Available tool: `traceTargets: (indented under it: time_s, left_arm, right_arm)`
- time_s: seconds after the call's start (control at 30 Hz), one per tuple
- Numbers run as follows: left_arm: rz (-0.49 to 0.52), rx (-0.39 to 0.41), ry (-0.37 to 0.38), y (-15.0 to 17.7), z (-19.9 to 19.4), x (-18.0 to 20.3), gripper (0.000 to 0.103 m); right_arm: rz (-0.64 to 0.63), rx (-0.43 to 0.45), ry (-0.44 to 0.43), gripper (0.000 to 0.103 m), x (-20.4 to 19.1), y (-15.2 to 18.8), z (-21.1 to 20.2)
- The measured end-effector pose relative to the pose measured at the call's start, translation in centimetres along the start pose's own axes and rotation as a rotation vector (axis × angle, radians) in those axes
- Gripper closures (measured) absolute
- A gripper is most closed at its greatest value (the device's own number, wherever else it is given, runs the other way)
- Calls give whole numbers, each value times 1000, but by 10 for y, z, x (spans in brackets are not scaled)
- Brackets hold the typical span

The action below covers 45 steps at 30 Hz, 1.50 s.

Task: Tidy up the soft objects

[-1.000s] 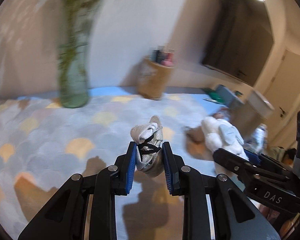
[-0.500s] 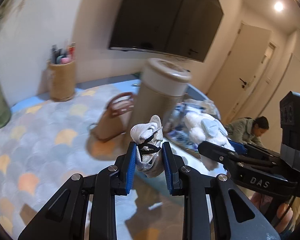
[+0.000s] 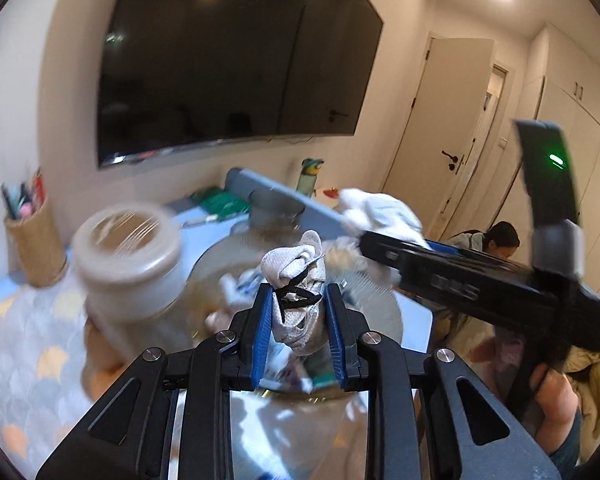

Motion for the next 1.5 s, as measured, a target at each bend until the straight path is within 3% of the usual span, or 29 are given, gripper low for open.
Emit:
traceTargets:
  time_s: [0.2, 0.37, 0.43, 0.5, 0.57, 0.63, 0.73, 0.9, 1.07, 1.13, 1.27, 1.4, 1.5]
  left_arm:
    - [3, 39, -79, -24, 38, 16, 80]
    - [-6, 4, -132, -40, 73, 16, 79]
    - [-13, -18, -151, -42, 82, 11, 71]
    - [-39, -50, -131, -39, 89, 7, 43]
    - [-52, -44, -89, -38, 87, 5, 21]
    - [-46, -23, -73, -38, 79, 9, 16]
    - [-32, -24, 7, -41, 71, 19, 16]
    - [22, 38, 87, -58, 31, 37, 16]
    - [67, 121, 95, -75, -45, 37, 16]
    - [95, 140, 49, -80, -74, 32, 16]
    - [149, 138, -123, -80, -131, 10, 16]
    - [136, 99, -235, -68, -176, -21, 16]
    - [84, 71, -323, -53, -211, -54, 16]
  right_arm:
    - [59, -60, 14, 48, 23, -15, 40]
    - [117, -130, -11, 48, 41, -7, 66]
    - [133, -158, -11, 48, 48, -4, 71]
    - [163, -169, -6, 48, 55, -1, 70]
    - [208, -167, -13, 47, 67, 2, 66]
    - [250, -152, -17, 39, 77, 4, 56]
    - [287, -133, -33, 38, 85, 5, 41]
    - [330, -110, -69, 38, 86, 10, 17]
    - [324, -88, -102, 32, 73, 18, -9]
    - [319, -81, -113, 24, 65, 21, -14]
    - [275, -156, -154, 23, 32, 40, -13]
    - [146, -233, -196, 23, -22, 63, -10]
    - [-16, -292, -316, 23, -94, 86, -14]
Point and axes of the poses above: each gripper's, at about its wrist camera, not at the fingertips, and z roughly the way its jaws point, x to its right, y to its underside, the point moved 3 cm from there along z, roughly the way its jaws point, and after that the axes turned 6 degrees about x, right-handed, at the moved point
